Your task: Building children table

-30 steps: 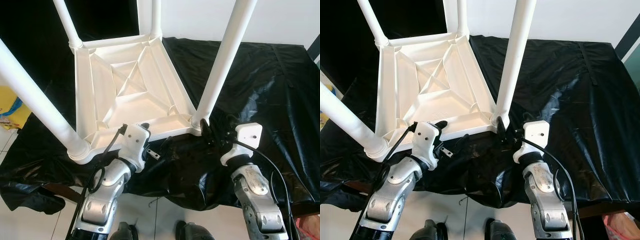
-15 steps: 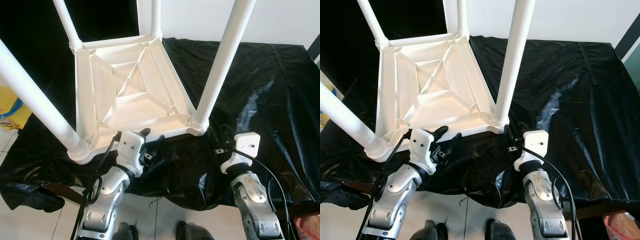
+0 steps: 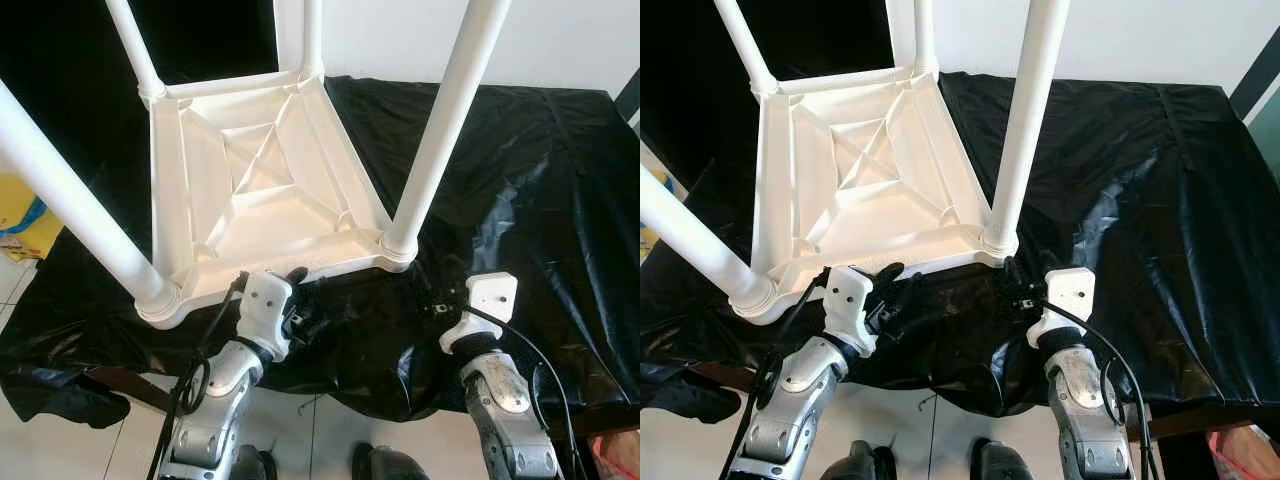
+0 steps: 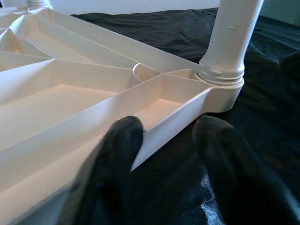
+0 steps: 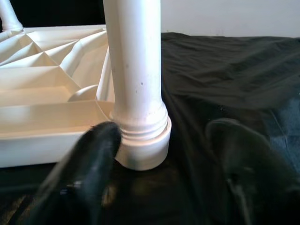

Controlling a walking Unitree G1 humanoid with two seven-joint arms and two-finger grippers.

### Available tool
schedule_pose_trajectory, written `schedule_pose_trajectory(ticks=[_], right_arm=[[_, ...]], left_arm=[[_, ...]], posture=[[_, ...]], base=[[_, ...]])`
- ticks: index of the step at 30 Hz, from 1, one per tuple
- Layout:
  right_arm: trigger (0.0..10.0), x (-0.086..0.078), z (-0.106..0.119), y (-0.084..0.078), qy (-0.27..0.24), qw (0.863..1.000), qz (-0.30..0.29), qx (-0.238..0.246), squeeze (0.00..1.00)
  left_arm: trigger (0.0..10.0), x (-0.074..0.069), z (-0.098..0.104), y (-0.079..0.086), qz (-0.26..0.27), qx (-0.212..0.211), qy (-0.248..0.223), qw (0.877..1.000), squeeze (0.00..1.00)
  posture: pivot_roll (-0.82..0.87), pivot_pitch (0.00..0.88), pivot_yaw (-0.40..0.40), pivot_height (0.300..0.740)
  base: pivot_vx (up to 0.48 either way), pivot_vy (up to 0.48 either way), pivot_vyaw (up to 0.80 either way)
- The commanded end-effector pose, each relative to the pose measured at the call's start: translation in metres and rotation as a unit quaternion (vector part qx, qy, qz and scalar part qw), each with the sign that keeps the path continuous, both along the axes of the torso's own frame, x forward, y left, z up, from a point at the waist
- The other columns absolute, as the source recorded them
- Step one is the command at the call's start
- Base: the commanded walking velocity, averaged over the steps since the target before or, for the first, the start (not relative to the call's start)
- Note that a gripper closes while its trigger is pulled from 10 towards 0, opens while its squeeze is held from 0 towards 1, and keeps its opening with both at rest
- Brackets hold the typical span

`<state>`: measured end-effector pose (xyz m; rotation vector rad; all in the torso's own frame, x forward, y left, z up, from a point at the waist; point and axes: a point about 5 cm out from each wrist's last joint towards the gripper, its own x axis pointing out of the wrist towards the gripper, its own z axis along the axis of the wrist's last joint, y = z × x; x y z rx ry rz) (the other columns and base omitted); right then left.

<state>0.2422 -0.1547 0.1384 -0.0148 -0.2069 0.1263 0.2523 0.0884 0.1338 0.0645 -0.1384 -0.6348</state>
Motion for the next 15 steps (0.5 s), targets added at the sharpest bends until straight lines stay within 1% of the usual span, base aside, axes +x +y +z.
schedule_pose_trajectory(ticks=[1, 2, 3, 4, 5, 6, 10, 11, 12, 13, 14, 15], right_arm=[[10.0, -0.0021, -0.0041, 0.0004, 0.003, 1.0, 0.003, -0.005, 1.0], [10.0, -0.0016, -0.0037, 0.0007, 0.002, 1.0, 0.004, -0.009, 1.0], [10.0, -0.0016, -0.0037, 0.0007, 0.002, 1.0, 0.004, -0.009, 1.0], [10.0, -0.0005, -0.0026, 0.0016, -0.001, 1.0, 0.009, -0.018, 1.0], [10.0, -0.0005, -0.0026, 0.0016, -0.001, 1.0, 0.009, -0.018, 1.0], [10.0, 0.0007, -0.0017, 0.0019, -0.003, 1.0, 0.012, -0.023, 0.64], [10.0, 0.002, -0.001, 0.0021, -0.004, 1.0, 0.014, -0.026, 0.64], [10.0, 0.0032, 0.0003, 0.0023, -0.006, 0.999, 0.02, -0.029, 0.0], [10.0, 0.0052, 0.0023, 0.002, -0.009, 0.999, 0.025, -0.035, 0.0], [10.0, 0.0068, 0.0038, 0.0017, -0.012, 0.999, 0.03, -0.039, 0.0], [10.0, 0.0078, 0.0046, 0.0015, -0.014, 0.998, 0.032, -0.042, 0.0], [10.0, 0.0078, 0.0046, 0.0015, -0.014, 0.998, 0.032, -0.042, 0.0]], left_arm=[[10.0, -0.0021, -0.0058, 0.0004, 0.014, 0.025, -0.007, 1.0, 1.0], [10.0, -0.0029, -0.0055, -0.001, 0.004, 0.038, -0.015, 0.999, 1.0], [10.0, -0.0029, -0.0055, -0.001, 0.004, 0.038, -0.015, 0.999, 1.0], [10.0, -0.0039, -0.0042, -0.0026, -0.01, 0.051, -0.026, 0.998, 1.0], [10.0, -0.0039, -0.0042, -0.0026, -0.01, 0.051, -0.026, 0.998, 1.0], [10.0, -0.0042, -0.0026, -0.0035, -0.021, 0.061, -0.035, 0.997, 1.0], [10.0, -0.0044, -0.0009, -0.0043, -0.032, 0.072, -0.044, 0.996, 1.0], [10.0, -0.0041, 0.0003, -0.0046, -0.037, 0.088, -0.054, 0.994, 1.0], [10.0, -0.003, 0.0012, -0.0055, -0.044, 0.134, -0.078, 0.987, 1.0], [10.0, -0.0027, 0.0017, -0.0064, -0.053, 0.171, -0.1, 0.979, 0.49], [10.0, -0.0026, 0.0016, -0.0071, -0.06, 0.195, -0.115, 0.972, 0.49], [10.0, -0.0026, 0.0016, -0.0071, -0.06, 0.195, -0.115, 0.972, 0.49]], posture=[[-0.1, 0.145, 0.026, 0.74], [-0.1, 0.145, 0.027, 0.74], [-0.1, 0.145, 0.027, 0.74], [-0.1, 0.147, 0.028, 0.74], [-0.1, 0.147, 0.028, 0.74], [-0.1, 0.148, 0.028, 0.74], [-0.1, 0.148, 0.028, 0.74], [-0.1, 0.149, 0.029, 0.74], [-0.1, 0.15, 0.029, 0.74], [-0.1, 0.152, 0.029, 0.74], [-0.1, 0.152, 0.029, 0.74], [-0.1, 0.152, 0.029, 0.74]], base=[[0.0, 0.0, 0.0], [0.0, 0.0, 0.0], [0.0, 0.0, 0.0], [0.0, 0.0, 0.0], [0.0, 0.0, 0.0], [0.0, 0.0, 0.0], [0.0, 0.0, 0.0], [0.0, 0.0, 0.0], [0.0, 0.0, 0.0], [0.0, 0.0, 0.0], [0.0, 0.0, 0.0], [0.0, 0.0, 0.0]])
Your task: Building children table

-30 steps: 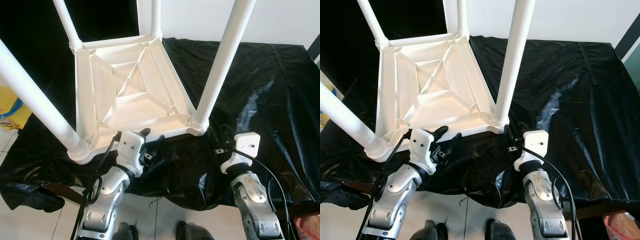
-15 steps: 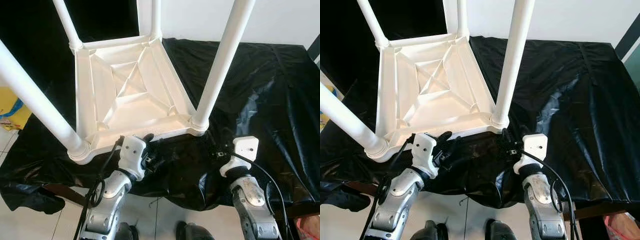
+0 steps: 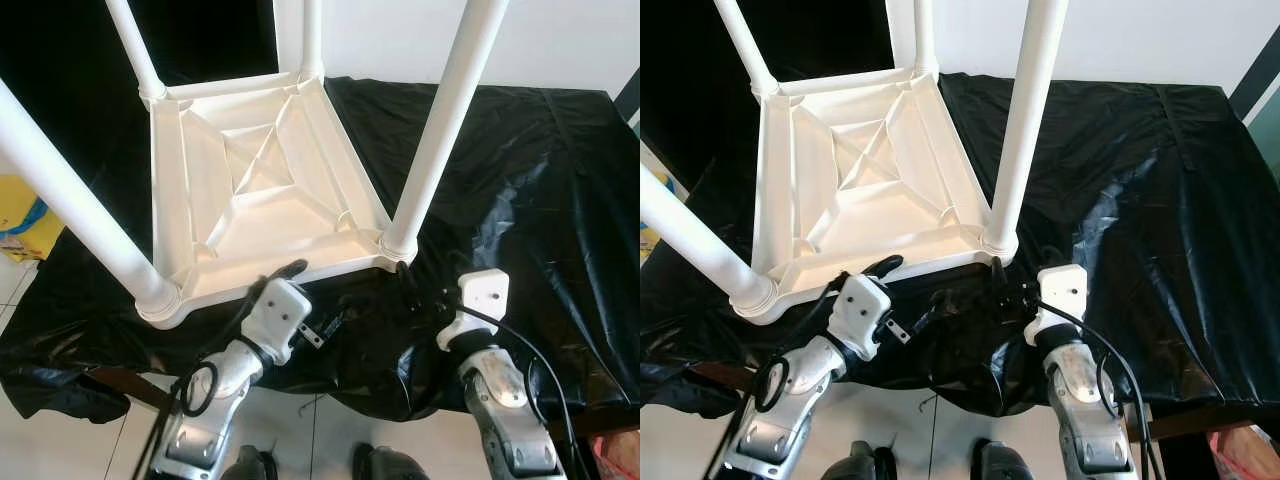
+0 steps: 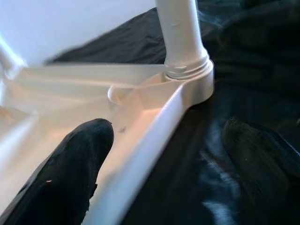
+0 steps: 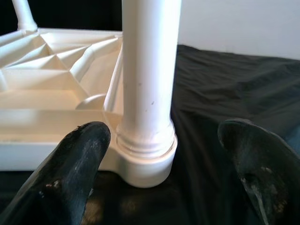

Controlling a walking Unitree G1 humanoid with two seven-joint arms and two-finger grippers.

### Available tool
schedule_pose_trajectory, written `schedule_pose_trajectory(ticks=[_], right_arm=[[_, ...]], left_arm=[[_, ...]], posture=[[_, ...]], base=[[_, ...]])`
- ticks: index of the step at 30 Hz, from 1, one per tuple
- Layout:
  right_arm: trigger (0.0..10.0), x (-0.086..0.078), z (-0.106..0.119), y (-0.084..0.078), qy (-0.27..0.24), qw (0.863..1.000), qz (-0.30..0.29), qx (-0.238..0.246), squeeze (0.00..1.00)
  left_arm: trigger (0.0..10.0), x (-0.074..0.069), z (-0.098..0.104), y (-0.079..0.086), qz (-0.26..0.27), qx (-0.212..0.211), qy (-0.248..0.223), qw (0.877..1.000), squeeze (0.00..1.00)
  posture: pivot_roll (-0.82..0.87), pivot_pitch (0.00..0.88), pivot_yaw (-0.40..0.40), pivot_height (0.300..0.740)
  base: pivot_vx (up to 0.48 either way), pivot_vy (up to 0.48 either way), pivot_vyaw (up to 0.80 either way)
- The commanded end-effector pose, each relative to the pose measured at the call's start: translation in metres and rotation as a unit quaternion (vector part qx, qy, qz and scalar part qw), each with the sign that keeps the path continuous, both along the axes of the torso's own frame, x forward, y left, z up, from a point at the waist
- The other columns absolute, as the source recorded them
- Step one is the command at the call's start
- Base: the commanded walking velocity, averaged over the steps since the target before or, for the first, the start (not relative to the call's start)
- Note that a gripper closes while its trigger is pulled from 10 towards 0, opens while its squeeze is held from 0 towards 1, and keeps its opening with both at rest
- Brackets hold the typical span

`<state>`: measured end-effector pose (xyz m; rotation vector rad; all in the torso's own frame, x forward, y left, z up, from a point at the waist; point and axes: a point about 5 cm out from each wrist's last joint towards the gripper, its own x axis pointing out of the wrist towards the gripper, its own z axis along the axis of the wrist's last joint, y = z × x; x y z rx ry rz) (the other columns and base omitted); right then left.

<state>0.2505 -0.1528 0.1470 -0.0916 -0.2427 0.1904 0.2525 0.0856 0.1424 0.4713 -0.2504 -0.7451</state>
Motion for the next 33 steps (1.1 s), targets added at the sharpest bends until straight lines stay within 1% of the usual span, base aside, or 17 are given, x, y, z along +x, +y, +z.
schedule_pose_trajectory(ticks=[1, 3, 4, 5, 9, 17, 18, 19, 21, 22, 24, 25, 27, 28, 31, 32, 33], right_arm=[[10.0, 0.0, -0.003, -0.001, 0.004, 1.0, 0.004, -0.004, 0.0], [10.0, 0.0, -0.003, -0.001, 0.004, 1.0, 0.003, -0.004, 0.0], [10.0, 0.0, -0.004, -0.001, 0.004, 1.0, 0.001, -0.004, 0.0], [10.0, 0.0, -0.004, -0.001, 0.004, 1.0, 0.001, -0.004, 0.0], [10.0, -0.001, -0.007, 0.0, 0.007, 1.0, -0.011, 0.001, 0.0], [10.0, -0.003, -0.01, -0.002, 0.011, 1.0, -0.018, 0.002, 0.0], [10.0, -0.003, -0.011, -0.003, 0.012, 1.0, -0.021, 0.002, 0.0], [10.0, -0.004, -0.011, -0.004, 0.012, 1.0, -0.025, 0.001, 0.0], [10.0, -0.004, -0.011, -0.005, 0.012, 1.0, -0.025, 0.0, 0.0], [10.0, -0.004, -0.011, -0.005, 0.012, 1.0, -0.028, 0.0, 0.0], [10.0, -0.004, -0.011, -0.005, 0.011, 1.0, -0.028, 0.0, 0.0], [10.0, -0.005, -0.012, -0.005, 0.011, 1.0, -0.029, 0.0, 0.0], [10.0, -0.005, -0.012, -0.005, 0.011, 1.0, -0.029, 0.0, 0.0], [10.0, -0.006, -0.012, -0.005, 0.011, 1.0, -0.029, 0.0, 0.0], [10.0, -0.006, -0.012, -0.005, 0.011, 1.0, -0.03, 0.0, 0.0], [10.0, -0.006, -0.012, -0.005, 0.011, 1.0, -0.029, 0.0, 0.0], [10.0, -0.007, -0.012, -0.004, 0.011, 1.0, -0.025, -0.001, 0.0]], left_arm=[[10.0, -0.004, -0.007, -0.005, -0.022, 0.039, -0.01, 0.999, 0.0], [10.0, -0.004, -0.007, -0.006, -0.03, 0.044, -0.013, 0.998, 0.0], [0.0, -0.002, -0.006, -0.006, -0.03, 0.062, -0.024, 0.997, 0.0], [0.0, -0.002, -0.006, -0.006, -0.03, 0.062, -0.024, 0.997, 0.0], [0.0, 0.016, -0.002, -0.012, -0.016, 0.058, -0.043, 0.997, 0.0], [0.0, 0.029, 0.01, -0.026, -0.038, 0.032, -0.069, 0.996, 0.0], [3.3, 0.03, 0.011, -0.03, -0.048, 0.036, -0.072, 0.996, 0.0], [10.0, 0.031, 0.011, -0.034, -0.058, 0.042, -0.074, 0.995, 0.0], [10.0, 0.032, 0.011, -0.035, -0.058, 0.044, -0.075, 0.995, 0.0], [3.3, 0.033, 0.012, -0.035, -0.059, 0.043, -0.078, 0.994, 0.0], [3.3, 0.033, 0.013, -0.034, -0.059, 0.043, -0.079, 0.994, 0.0], [0.0, 0.032, 0.015, -0.034, -0.07, 0.031, -0.08, 0.994, 0.0], [0.0, 0.033, 0.016, -0.034, -0.07, 0.031, -0.079, 0.994, 0.0], [10.0, 0.034, 0.014, -0.033, -0.065, 0.035, -0.073, 0.995, 0.0], [10.0, 0.035, 0.013, -0.033, -0.061, 0.038, -0.069, 0.995, 0.0], [10.0, 0.035, 0.012, -0.032, -0.056, 0.03, -0.06, 0.996, 0.76], [10.0, 0.033, 0.013, -0.031, -0.052, 0.015, -0.048, 0.997, 1.0]], posture=[[-0.1, 0.152, 0.03, 0.74], [-0.1, 0.153, 0.031, 0.74], [-0.1, 0.154, 0.033, 0.74], [-0.1, 0.154, 0.033, 0.74], [-0.09, 0.155, 0.04, 0.74], [-0.1, 0.157, 0.048, 0.74], [-0.11, 0.157, 0.049, 0.74], [-0.11, 0.158, 0.052, 0.74], [-0.11, 0.158, 0.052, 0.74], [-0.11, 0.158, 0.056, 0.74], [-0.11, 0.158, 0.056, 0.74], [-0.11, 0.158, 0.057, 0.74], [-0.11, 0.158, 0.057, 0.74], [-0.12, 0.159, 0.06, 0.74], [-0.12, 0.159, 0.061, 0.74], [-0.12, 0.161, 0.062, 0.74], [-0.12, 0.162, 0.062, 0.74]], base=[[0.0, 0.0, 0.0], [0.0, 0.0, 0.0], [0.0, 0.0, 0.0], [0.0, 0.0, 0.0], [0.0, 0.0, 0.0], [0.0, 0.0, 0.0], [0.0, 0.0, 0.0], [0.0, 0.0, 0.0], [0.0, 0.0, 0.0], [0.0, 0.0, 0.0], [0.0, 0.0, 0.0], [0.0, 0.0, 0.0], [0.0, 0.0, 0.0], [0.0, 0.0, 0.0], [0.0, 0.0, 0.0], [0.0, 0.0, 0.0], [0.0, 0.0, 0.0]])
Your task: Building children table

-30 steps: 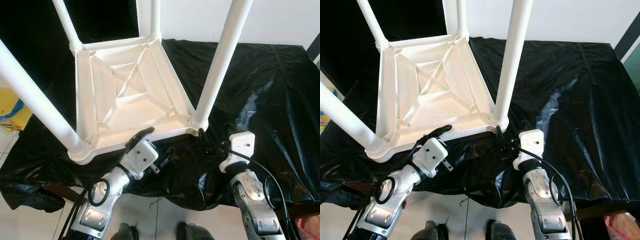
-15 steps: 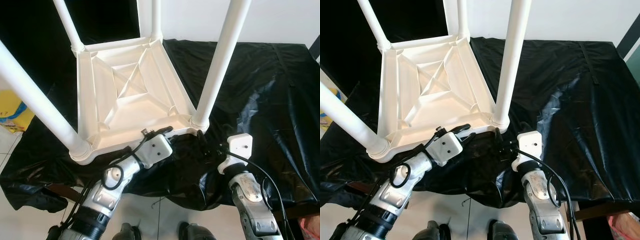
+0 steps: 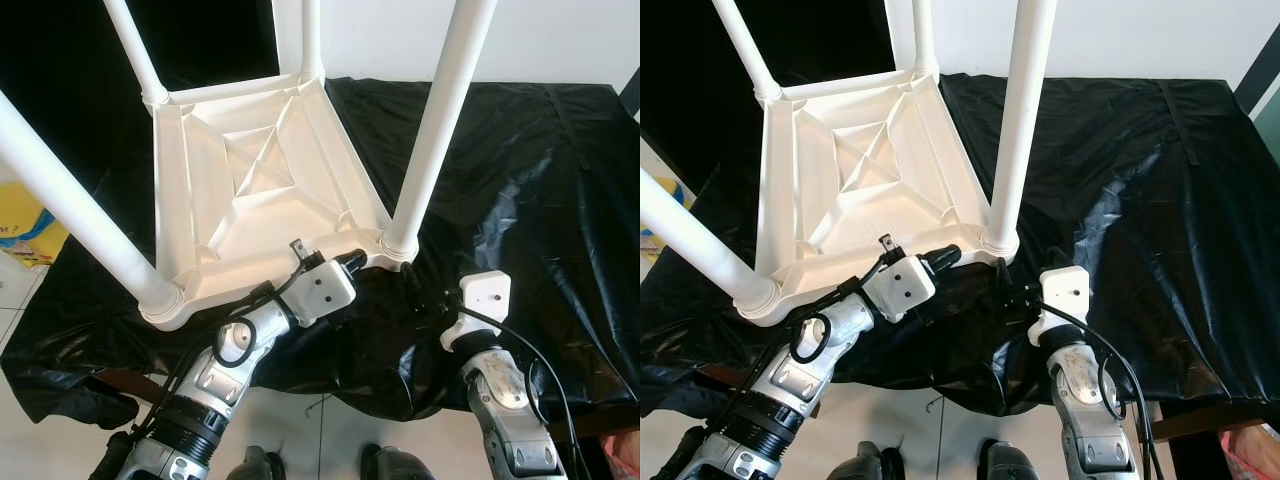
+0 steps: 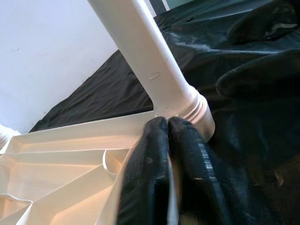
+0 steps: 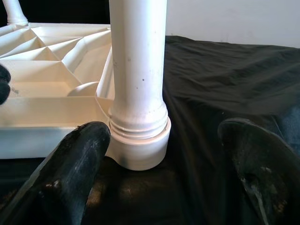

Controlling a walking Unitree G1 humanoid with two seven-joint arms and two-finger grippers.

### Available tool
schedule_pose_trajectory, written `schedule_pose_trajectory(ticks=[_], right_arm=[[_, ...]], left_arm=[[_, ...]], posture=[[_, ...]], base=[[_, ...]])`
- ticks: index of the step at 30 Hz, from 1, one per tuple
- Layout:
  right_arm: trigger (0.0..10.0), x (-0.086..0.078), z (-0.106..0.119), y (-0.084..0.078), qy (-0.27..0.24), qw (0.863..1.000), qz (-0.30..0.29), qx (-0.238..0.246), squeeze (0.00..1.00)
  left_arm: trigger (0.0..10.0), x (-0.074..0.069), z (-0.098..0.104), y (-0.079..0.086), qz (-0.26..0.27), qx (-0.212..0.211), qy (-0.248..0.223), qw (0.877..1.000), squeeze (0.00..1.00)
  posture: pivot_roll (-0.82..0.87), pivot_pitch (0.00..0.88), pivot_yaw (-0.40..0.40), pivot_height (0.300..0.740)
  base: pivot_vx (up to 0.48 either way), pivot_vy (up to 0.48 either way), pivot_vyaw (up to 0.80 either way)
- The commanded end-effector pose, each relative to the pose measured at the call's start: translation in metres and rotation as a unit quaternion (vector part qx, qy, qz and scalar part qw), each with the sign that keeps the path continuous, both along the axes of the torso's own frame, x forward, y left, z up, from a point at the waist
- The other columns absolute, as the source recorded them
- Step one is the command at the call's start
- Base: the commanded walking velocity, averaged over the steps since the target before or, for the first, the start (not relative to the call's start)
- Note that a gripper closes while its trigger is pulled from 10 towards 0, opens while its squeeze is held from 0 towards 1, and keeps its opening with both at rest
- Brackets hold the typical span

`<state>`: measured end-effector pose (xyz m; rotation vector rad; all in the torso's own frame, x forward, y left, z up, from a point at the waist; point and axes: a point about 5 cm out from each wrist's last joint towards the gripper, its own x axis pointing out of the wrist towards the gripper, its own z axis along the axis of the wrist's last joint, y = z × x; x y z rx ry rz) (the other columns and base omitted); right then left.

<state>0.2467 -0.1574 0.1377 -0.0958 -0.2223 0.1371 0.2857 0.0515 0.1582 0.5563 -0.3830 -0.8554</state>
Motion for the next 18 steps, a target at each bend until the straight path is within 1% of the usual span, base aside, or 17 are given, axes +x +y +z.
schedule_pose_trajectory(ticks=[1, 4, 5, 6, 9, 12, 15, 16, 17, 18], right_arm=[[10.0, -0.003, -0.002, 0.001, 0.002, 1.0, 0.003, -0.001, 0.0], [10.0, -0.003, -0.001, 0.004, 0.002, 1.0, 0.018, -0.001, 0.0], [10.0, -0.002, 0.001, 0.004, 0.001, 1.0, 0.021, -0.002, 0.0], [10.0, -0.002, 0.001, 0.004, 0.001, 1.0, 0.021, -0.002, 0.0], [10.0, 0.002, 0.005, 0.004, -0.005, 1.0, 0.025, -0.004, 0.0], [10.0, 0.005, 0.008, 0.004, -0.009, 1.0, 0.029, -0.006, 0.0], [10.0, 0.018, 0.015, 0.007, -0.015, 0.999, 0.04, -0.005, 0.0], [10.0, 0.022, 0.017, 0.009, -0.016, 0.999, 0.044, -0.003, 0.0], [10.0, 0.022, 0.017, 0.009, -0.016, 0.999, 0.044, -0.003, 0.0], [10.0, 0.027, 0.018, 0.01, -0.016, 0.999, 0.047, -0.004, 0.0]], left_arm=[[10.0, 0.0, -0.003, 0.003, 0.014, -0.011, 0.015, 1.0, 1.0], [10.0, -0.004, -0.003, 0.007, 0.019, -0.04, 0.037, 0.998, 1.0], [10.0, -0.008, -0.002, 0.009, 0.02, -0.054, 0.046, 0.997, 1.0], [10.0, -0.008, -0.002, 0.009, 0.02, -0.054, 0.046, 0.997, 1.0], [10.0, -0.015, 0.0, 0.015, 0.025, -0.074, 0.059, 0.995, 1.0], [10.0, -0.019, 0.0, 0.018, 0.029, -0.077, 0.063, 0.995, 1.0], [10.0, -0.024, 0.003, 0.024, 0.038, -0.106, 0.083, 0.99, 1.0], [10.0, -0.024, 0.003, 0.025, 0.044, -0.115, 0.091, 0.988, 0.0], [10.0, -0.024, 0.003, 0.025, 0.044, -0.115, 0.091, 0.988, 0.0], [10.0, -0.026, 0.005, 0.024, 0.033, -0.126, 0.1, 0.987, 0.0]], posture=[[-0.12, 0.162, 0.062, 0.74], [-0.12, 0.161, 0.063, 0.74], [-0.11, 0.162, 0.058, 0.74], [-0.11, 0.162, 0.058, 0.74], [-0.11, 0.161, 0.051, 0.74], [-0.11, 0.161, 0.051, 0.74], [-0.1, 0.159, 0.042, 0.74], [-0.09, 0.159, 0.04, 0.74], [-0.09, 0.159, 0.04, 0.74], [-0.09, 0.159, 0.038, 0.74]], base=[[0.0, 0.0, 0.0], [0.0, 0.0, 0.0], [0.0, 0.0, 0.0], [0.0, 0.0, 0.0], [0.0, 0.0, 0.0], [0.0, 0.0, 0.0], [0.0, 0.0, 0.0], [0.0, 0.0, 0.0], [0.0, 0.0, 0.0], [0.0, 0.0, 0.0]])
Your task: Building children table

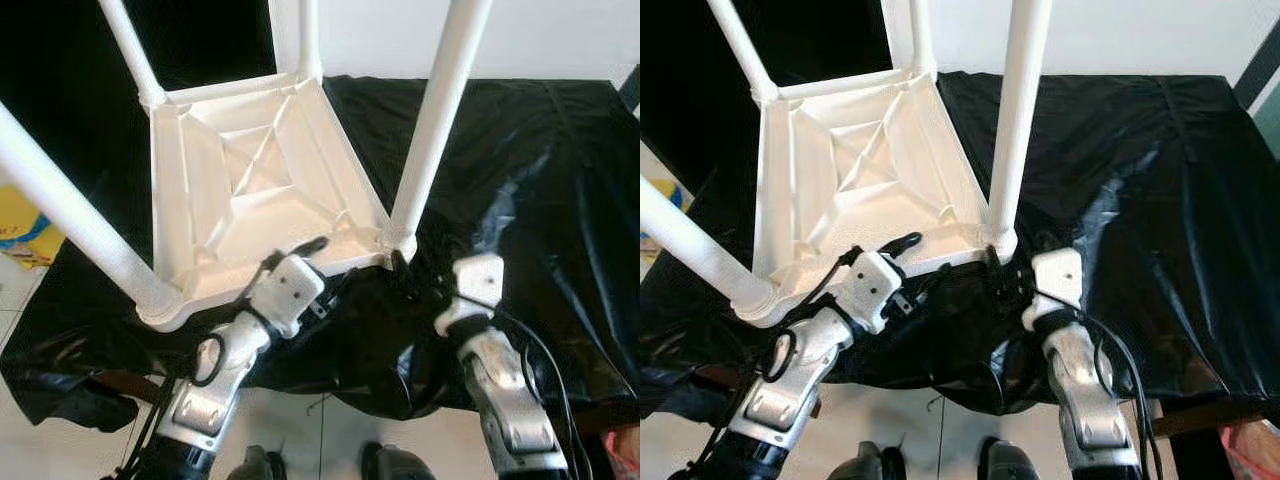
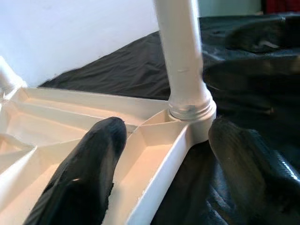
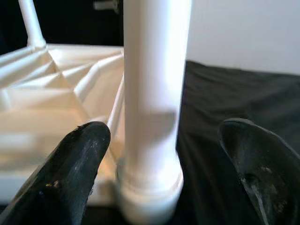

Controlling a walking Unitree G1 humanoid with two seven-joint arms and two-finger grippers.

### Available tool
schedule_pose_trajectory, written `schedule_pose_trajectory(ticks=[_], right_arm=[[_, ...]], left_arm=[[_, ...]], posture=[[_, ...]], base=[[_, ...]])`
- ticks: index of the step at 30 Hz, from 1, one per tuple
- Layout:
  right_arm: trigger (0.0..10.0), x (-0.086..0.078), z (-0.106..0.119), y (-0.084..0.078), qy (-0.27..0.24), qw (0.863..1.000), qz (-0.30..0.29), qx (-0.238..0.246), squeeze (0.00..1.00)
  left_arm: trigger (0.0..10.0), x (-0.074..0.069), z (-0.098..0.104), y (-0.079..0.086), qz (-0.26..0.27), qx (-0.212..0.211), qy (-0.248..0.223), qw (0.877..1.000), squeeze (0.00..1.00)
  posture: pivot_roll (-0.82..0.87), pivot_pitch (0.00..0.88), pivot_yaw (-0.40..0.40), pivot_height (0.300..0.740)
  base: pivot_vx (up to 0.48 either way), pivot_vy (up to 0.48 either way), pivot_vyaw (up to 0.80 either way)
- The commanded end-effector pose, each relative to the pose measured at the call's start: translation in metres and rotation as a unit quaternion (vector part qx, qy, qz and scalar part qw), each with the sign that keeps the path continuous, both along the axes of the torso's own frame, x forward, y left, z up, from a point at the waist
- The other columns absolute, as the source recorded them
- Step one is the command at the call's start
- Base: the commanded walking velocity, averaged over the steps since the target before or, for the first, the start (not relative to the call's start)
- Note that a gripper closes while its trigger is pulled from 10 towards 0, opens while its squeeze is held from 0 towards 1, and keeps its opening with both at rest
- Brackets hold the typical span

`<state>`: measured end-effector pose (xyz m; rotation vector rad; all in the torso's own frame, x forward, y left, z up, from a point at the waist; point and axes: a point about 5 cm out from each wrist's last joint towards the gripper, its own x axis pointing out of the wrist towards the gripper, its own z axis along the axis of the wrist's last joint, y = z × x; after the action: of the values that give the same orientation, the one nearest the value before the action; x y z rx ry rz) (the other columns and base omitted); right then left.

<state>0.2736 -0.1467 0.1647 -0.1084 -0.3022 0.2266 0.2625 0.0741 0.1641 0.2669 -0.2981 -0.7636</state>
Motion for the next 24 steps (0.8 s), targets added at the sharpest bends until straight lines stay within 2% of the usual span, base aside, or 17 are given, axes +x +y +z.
schedule_pose_trajectory(ticks=[1, 4, 5, 7, 11, 12, 16, 24], right_arm=[[10.0, 0.007, -0.007, 0.001, 0.022, 1.0, 0.003, 0.0, 0.0], [10.0, 0.011, -0.007, 0.003, 0.022, 1.0, 0.005, -0.003, 0.0], [10.0, 0.017, -0.005, 0.004, 0.02, 1.0, 0.006, -0.002, 1.0], [10.0, 0.029, 0.004, 0.01, 0.01, 1.0, 0.015, 0.004, 1.0], [10.0, 0.039, 0.011, 0.015, 0.001, 1.0, 0.019, 0.004, 1.0], [10.0, 0.046, 0.016, 0.018, -0.004, 1.0, 0.02, 0.002, 0.0], [10.0, 0.064, 0.033, 0.03, -0.019, 0.999, 0.03, -0.001, 0.0], [10.0, 0.071, 0.053, 0.034, -0.048, 0.998, 0.043, 0.006, 0.0]], left_arm=[[10.0, -0.004, 0.001, 0.0, -0.015, -0.01, 0.016, 1.0, 0.0], [10.0, -0.006, 0.002, -0.001, -0.021, -0.013, 0.02, 0.999, 0.0], [10.0, -0.008, 0.004, -0.003, -0.029, -0.016, 0.024, 0.999, 0.0], [10.0, -0.011, 0.007, -0.005, -0.034, -0.017, 0.031, 0.999, 0.0], [10.0, -0.013, 0.007, -0.007, -0.037, -0.015, 0.035, 0.999, 0.0], [10.0, -0.013, 0.006, -0.008, -0.036, -0.012, 0.036, 0.999, 0.0], [10.0, -0.016, 0.005, -0.011, -0.038, -0.007, 0.042, 0.998, 0.0], [10.0, -0.02, -0.001, -0.012, -0.036, 0.006, 0.061, 0.998, 0.0]], posture=[[-0.08, 0.157, 0.032, 0.74], [-0.08, 0.157, 0.032, 0.74], [-0.07, 0.154, 0.028, 0.74], [-0.06, 0.152, 0.02, 0.74], [-0.06, 0.149, 0.015, 0.74], [-0.06, 0.147, 0.013, 0.74], [-0.05, 0.141, 0.001, 0.74], [-0.05, 0.137, -0.015, 0.74]], base=[[0.0, 0.0, 0.0], [0.0, 0.0, 0.0], [0.0, 0.0, 0.0], [0.0, 0.0, 0.0], [0.0, 0.0, 0.0], [0.0, 0.0, 0.0], [0.0, 0.0, 0.0], [0.0, 0.0, 0.0]])
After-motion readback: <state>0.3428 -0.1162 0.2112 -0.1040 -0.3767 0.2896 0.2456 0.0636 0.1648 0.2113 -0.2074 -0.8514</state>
